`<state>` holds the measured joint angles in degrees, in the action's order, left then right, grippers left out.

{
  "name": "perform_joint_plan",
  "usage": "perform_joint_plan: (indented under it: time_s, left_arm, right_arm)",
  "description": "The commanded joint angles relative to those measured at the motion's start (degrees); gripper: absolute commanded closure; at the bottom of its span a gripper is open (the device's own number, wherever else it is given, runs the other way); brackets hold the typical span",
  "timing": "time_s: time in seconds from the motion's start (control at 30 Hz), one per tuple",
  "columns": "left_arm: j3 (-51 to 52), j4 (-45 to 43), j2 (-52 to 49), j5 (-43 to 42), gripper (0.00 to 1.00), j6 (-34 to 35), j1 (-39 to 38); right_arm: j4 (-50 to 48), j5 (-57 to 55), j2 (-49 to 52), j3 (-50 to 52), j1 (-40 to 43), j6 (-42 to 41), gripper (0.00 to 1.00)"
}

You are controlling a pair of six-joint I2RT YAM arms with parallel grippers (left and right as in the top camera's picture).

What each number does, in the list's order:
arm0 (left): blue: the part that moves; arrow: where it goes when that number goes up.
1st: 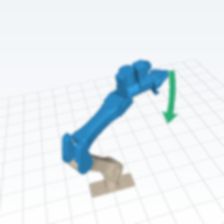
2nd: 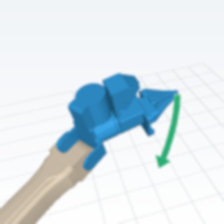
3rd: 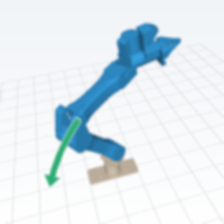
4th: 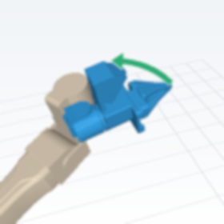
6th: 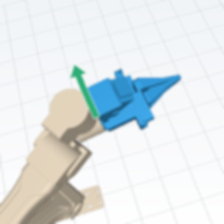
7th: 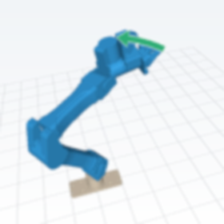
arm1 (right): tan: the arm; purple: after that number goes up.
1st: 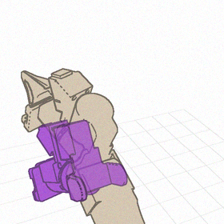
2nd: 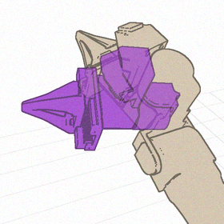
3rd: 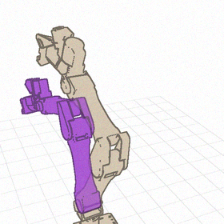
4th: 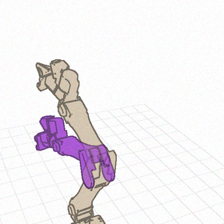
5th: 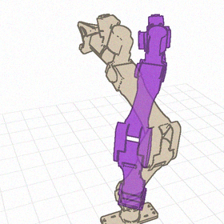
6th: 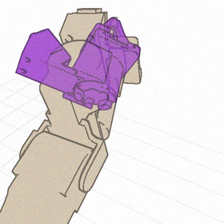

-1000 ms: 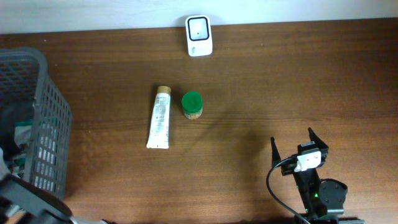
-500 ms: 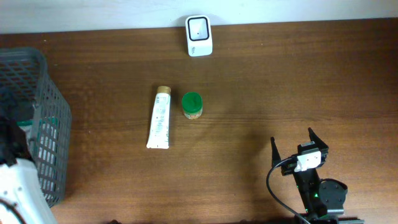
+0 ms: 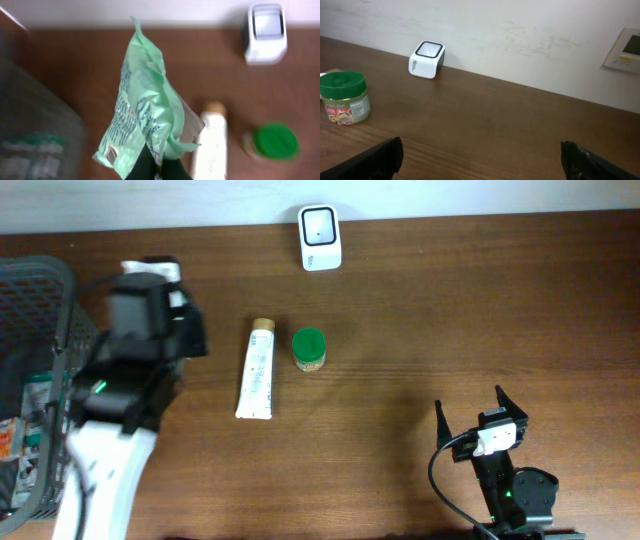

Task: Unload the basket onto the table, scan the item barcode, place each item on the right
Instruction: 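Hold the green packet under the scanner, then drop it right of jar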

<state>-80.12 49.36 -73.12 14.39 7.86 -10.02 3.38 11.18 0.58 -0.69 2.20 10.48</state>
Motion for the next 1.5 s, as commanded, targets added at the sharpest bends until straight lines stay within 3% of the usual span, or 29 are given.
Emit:
perform_joint_plan:
  time_s: [0.0,0.1,0.53,1.03,1.17,1.3,1.37,1.47]
  left_arm:
    - [-0.5,3.0,-7.8,-3.9,1.0,18.9,-5.2]
    - [-0.5,1.3,-13.9,-7.3,1.0,24.1,-9.0]
    - [-0.5,-22.1,-21.8,-8.6,1.0,24.0,-23.2]
    - [-0.5,-24.6,-38.9,-6.6,0.99,24.1,-32.3]
    - [-0.9,-25.3,-39.0,-6.4,0.37,23.9,-32.2]
    - [-6.8,-20.3,-37.9,-6.5,0.18,18.4,-30.8]
    - [-11.8,-14.0,-36.2,-6.7,0.08,16.0,-29.1]
    - [-23.1,-0.7,-32.9,-6.7,0.01,10.7,-25.1]
  right_arm:
    - [0.3,-0.3,-0.4,0.4,-0.4,-0.4,0.02]
    - [0.3,-0.3,-0.4,0.4,-0.4,-0.4,0.02]
    - [0.3,-0.3,-0.4,0.4,-0.4,-0.4,0.02]
    - [0.3,-0.3,-0.4,0.4,-0.4,-0.4,0.02]
    - [0.3,-0.3,-0.4,0.4,-0.4,-0.4,0.02]
    - [0.3,-0.3,-0.4,0.4,-0.4,-0.4,0.02]
    - [0.3,-0.3,-0.4,0.4,-0.4,-0.4,0.02]
    - [0.3,-0.3,-0.4,0.4,-0.4,-0.4,0.02]
